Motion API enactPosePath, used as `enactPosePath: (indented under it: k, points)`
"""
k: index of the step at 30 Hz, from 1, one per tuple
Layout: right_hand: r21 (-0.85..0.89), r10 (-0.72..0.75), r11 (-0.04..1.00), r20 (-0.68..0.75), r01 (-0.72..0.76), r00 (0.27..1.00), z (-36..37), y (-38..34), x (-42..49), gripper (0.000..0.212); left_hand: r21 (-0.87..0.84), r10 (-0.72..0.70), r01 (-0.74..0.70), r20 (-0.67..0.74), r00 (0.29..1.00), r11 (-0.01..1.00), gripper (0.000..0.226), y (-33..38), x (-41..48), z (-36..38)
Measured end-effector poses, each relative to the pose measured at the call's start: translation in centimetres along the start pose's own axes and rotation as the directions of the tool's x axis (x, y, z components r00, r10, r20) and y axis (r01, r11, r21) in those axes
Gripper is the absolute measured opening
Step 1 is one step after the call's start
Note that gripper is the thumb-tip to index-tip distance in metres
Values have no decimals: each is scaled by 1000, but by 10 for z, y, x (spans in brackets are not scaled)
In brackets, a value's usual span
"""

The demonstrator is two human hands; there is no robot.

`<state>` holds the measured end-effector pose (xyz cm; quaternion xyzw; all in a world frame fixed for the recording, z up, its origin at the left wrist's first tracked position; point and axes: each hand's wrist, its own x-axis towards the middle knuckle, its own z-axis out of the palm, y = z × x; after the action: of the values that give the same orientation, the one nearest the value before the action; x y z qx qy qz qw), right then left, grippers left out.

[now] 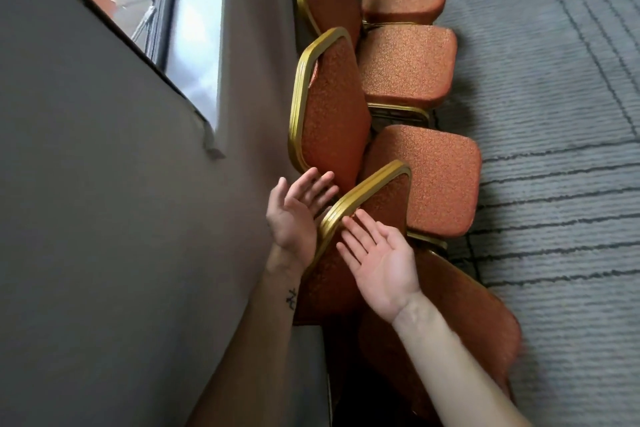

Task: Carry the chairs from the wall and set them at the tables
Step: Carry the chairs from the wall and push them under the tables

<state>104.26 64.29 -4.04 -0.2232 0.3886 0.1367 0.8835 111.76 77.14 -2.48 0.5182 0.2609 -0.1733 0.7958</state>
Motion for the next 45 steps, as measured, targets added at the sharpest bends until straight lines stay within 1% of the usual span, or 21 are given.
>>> enactPosePath:
  k: [3,6,11,16,19,23,25,28,30,31,34,35,36,37,38,40,41,42,43,44,45]
  points:
    - [-5,-29,1000,-30,29,999,1,0,7,48,60,-31,29,31,999,998,68,2,3,-1]
    - [1,-47,999,-32,47,998,4,2,11,49,103,-53,45,78,996,994,73,6,2,-1]
    - [-3,-9,1000,-19,9,1000,1,3,3,53,136,-61,48,97,993,989,87,11,-8,0]
    - [23,-9,1000,-15,10,1000,-16,0,-20,52,156,-88,66,136,987,986,89,2,-28,-2]
    - [58,-51,997,-1,51,999,-25,0,-34,52,174,-99,66,183,978,982,90,-1,-42,6]
    - [112,-145,983,9,143,989,-50,-12,-53,50,275,-143,69,261,955,959,91,-5,-58,30]
    - [108,-192,976,28,188,981,-68,-15,-68,46,285,-172,84,301,938,955,91,-14,-73,41]
    - [111,-264,960,39,259,964,-89,-16,-94,36,280,-196,90,381,903,956,90,-32,-102,51]
    - [141,-323,938,32,316,946,-106,-16,-115,35,294,-205,80,425,882,952,89,-45,-125,62]
    - [148,-357,925,28,349,934,-113,-17,-128,36,313,-217,78,441,871,947,89,-50,-135,68]
    - [132,-452,885,3,448,892,-139,-17,-163,54,340,-242,63,516,821,938,88,-64,-167,89]
    - [126,-468,877,4,463,884,-146,-16,-174,53,325,-271,100,541,796,940,87,-67,-174,92]
    - [129,-522,845,-15,519,853,-165,-20,-198,48,358,-312,113,567,762,927,85,-79,-194,108]
    - [136,-523,845,12,516,852,-166,-19,-203,45,337,-303,119,566,767,934,83,-82,-195,109]
    - [135,-531,840,8,526,847,-173,-19,-212,44,335,-325,145,584,743,931,82,-88,-202,113]
    - [160,-586,796,-37,584,809,-204,-21,-248,46,391,-383,157,611,692,907,84,-112,-239,133]
    - [159,-604,782,-46,603,795,-213,-22,-256,47,380,-397,182,626,671,907,84,-120,-247,137]
    - [150,-635,755,-80,639,769,-230,-21,-276,49,408,-411,165,644,645,898,84,-134,-266,148]
    - [142,-644,746,-93,650,759,-236,-21,-284,49,404,-427,187,659,619,895,82,-141,-272,150]
    - [149,-665,720,-132,678,735,-254,-19,-303,49,448,-455,167,677,578,878,80,-156,-289,160]
    - [162,-674,706,-144,689,725,-265,-17,-314,49,456,-456,152,691,561,877,79,-165,-298,166]
